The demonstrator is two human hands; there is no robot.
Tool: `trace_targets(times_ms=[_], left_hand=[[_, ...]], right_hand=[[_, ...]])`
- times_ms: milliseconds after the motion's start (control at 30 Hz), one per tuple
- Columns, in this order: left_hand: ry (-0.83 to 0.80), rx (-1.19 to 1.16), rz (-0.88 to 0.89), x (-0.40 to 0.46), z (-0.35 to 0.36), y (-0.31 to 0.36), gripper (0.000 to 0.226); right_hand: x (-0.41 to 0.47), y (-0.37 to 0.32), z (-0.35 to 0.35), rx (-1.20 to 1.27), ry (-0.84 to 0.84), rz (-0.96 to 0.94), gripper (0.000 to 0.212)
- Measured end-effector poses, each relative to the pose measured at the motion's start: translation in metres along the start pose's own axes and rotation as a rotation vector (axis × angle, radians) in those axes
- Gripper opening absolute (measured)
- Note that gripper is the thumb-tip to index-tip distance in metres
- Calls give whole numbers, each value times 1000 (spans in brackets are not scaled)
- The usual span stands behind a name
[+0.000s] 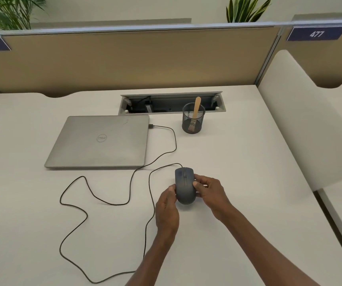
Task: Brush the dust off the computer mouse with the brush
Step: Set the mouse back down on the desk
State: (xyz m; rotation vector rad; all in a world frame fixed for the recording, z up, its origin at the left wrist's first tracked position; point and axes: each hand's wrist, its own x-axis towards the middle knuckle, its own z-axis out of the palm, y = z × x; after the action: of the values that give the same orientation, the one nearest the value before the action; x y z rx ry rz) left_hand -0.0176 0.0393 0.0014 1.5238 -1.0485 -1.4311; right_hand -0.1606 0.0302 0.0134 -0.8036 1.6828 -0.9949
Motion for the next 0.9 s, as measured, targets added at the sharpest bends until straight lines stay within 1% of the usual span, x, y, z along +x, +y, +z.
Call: trace_targets(times_ms=[167,367,567,767,800,900], left_hand=[[18,62,-70,11,0,-2,45],[38,100,-88,15,-1,-6,45],[18,75,-117,18,-2,-13,51],[-29,130,-101,20,-4,-12,54],[-34,136,-98,21,-4,-12,58],[-51,170,-100,21,-7,-11,79]], right_hand=[[5,0,6,-47,-24,3,31],[7,-1,10,-97,-35,7,32],[15,6,11,-206,-34,32,24],[20,9,14,-294,-9,32,23],[19,8,15,-308,-2,31,23],[16,3,17,-353,13,42,24]])
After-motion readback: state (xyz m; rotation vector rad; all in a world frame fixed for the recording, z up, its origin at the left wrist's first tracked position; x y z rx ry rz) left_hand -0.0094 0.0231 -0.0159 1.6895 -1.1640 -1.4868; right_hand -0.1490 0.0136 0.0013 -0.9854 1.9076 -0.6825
